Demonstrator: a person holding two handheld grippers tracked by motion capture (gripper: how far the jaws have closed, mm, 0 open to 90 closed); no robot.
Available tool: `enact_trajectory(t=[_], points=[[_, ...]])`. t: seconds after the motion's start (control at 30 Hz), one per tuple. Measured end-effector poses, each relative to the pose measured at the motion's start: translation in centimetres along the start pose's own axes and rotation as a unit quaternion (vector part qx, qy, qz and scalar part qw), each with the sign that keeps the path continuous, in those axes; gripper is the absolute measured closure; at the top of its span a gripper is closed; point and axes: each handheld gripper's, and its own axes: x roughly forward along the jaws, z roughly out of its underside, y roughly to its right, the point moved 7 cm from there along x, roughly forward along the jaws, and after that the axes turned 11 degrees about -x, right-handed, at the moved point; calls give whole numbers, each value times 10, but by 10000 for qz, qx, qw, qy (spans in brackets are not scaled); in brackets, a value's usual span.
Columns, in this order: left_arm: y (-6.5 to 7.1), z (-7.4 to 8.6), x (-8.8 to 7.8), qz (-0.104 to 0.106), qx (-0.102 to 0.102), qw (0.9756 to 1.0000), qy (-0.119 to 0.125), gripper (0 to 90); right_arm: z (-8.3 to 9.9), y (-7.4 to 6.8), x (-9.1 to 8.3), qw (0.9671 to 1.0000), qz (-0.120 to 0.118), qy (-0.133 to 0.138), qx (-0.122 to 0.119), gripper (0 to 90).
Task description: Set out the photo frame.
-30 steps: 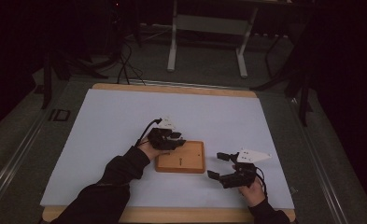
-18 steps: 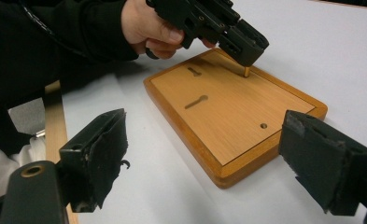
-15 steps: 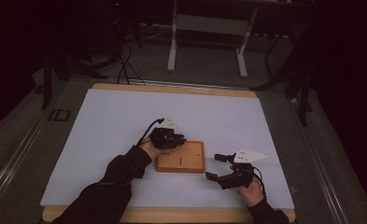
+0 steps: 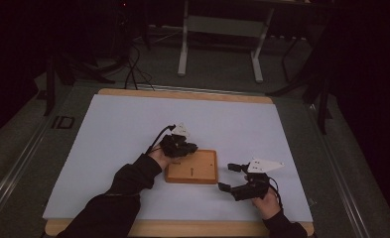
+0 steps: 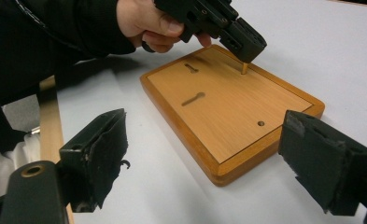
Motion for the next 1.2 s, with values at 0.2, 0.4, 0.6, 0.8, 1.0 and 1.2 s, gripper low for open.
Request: enact_trajectory(t=[0.2, 0.4, 0.6, 0.8, 1.0, 1.2], points=[[-6, -1, -1, 320, -114, 9993, -161, 840, 1, -1, 4, 9998, 60, -164, -133, 152], [-6, -2, -1, 375, -131, 9988, -274, 841, -1, -3, 7, 9985, 247, -328, -370, 149], [-8, -5, 0, 446, -40, 9979, -458, 842, -1, -7, 9, 9961, 380, -451, -653, 133], [-8, -5, 0, 500, -22, 9976, -485, 843, -2, -7, 7, 9921, 557, -606, -952, 135], [-7, -8, 0, 354, 3, 9969, -709, 844, 2, -12, 12, 9831, 714, -957, -1391, 151], [-6, -10, 0, 306, 22, 9952, -933, 845, 3, -15, 15, 9793, 710, -1070, -1562, 183]])
